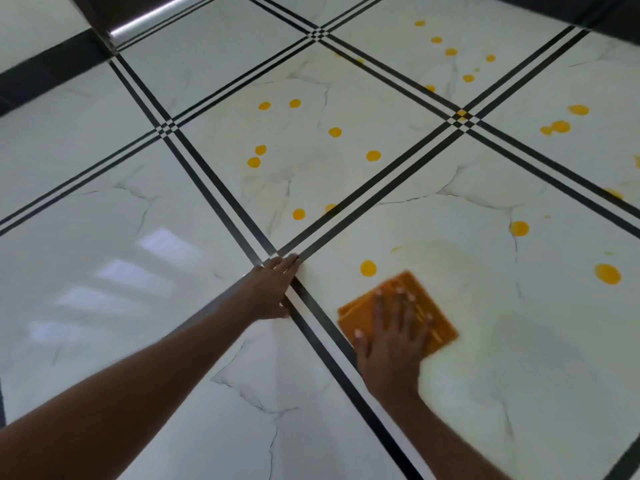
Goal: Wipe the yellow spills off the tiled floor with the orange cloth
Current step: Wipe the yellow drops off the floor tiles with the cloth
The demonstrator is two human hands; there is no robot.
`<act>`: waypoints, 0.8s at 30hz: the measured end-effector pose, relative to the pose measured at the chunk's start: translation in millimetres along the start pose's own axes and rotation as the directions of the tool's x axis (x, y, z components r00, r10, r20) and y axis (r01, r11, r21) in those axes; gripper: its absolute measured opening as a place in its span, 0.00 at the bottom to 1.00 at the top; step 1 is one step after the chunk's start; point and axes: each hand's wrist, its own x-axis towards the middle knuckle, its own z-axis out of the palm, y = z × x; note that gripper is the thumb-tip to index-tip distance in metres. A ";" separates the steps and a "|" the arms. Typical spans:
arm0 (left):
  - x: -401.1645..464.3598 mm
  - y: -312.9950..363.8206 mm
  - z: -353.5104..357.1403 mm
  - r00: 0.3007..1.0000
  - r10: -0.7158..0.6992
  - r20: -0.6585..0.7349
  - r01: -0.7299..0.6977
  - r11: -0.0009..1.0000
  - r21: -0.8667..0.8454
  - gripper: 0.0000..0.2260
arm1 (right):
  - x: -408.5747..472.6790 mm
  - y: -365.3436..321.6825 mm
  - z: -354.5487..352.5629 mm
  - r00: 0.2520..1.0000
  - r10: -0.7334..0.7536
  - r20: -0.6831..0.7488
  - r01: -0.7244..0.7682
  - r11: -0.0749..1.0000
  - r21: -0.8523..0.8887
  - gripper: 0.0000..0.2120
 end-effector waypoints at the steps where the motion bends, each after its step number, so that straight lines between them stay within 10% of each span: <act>1: -2.3 -10.1 2.6 0.999 -0.031 -0.007 0.031 0.999 -0.019 0.52 | 22.7 -1.6 2.1 0.981 -0.189 0.046 0.190 0.981 -0.028 0.37; 4: -11.2 -37.0 11.5 0.993 -0.111 0.042 0.113 0.992 -0.051 0.55 | 128.8 26.8 1.5 0.888 -0.452 0.091 0.458 0.887 -0.062 0.36; 7: -18.2 -37.5 15.0 0.994 -0.106 0.040 0.109 0.992 -0.071 0.56 | 175.6 91.7 -12.1 0.996 -0.017 -0.092 0.012 0.998 -0.055 0.35; 11: -2.1 -0.3 2.4 0.998 0.028 -0.064 -0.033 0.996 -0.089 0.57 | 75.6 60.7 -17.1 0.892 0.416 -0.175 -0.421 0.907 0.011 0.36; 14: 14.5 32.7 -2.2 0.998 0.060 -0.023 -0.062 0.991 -0.118 0.58 | 23.9 3.0 2.5 0.997 0.023 -0.074 -0.025 0.999 -0.030 0.37; 18: 21.9 37.2 3.3 1.000 0.023 -0.020 -0.025 0.995 -0.095 0.59 | 136.3 31.8 -0.7 0.878 -0.467 0.102 0.478 0.865 -0.153 0.36; 24: 22.2 24.2 11.0 1.000 0.015 -0.011 -0.016 0.995 -0.102 0.60 | 119.8 34.1 -8.5 0.965 0.205 -0.162 -0.212 0.977 -0.029 0.35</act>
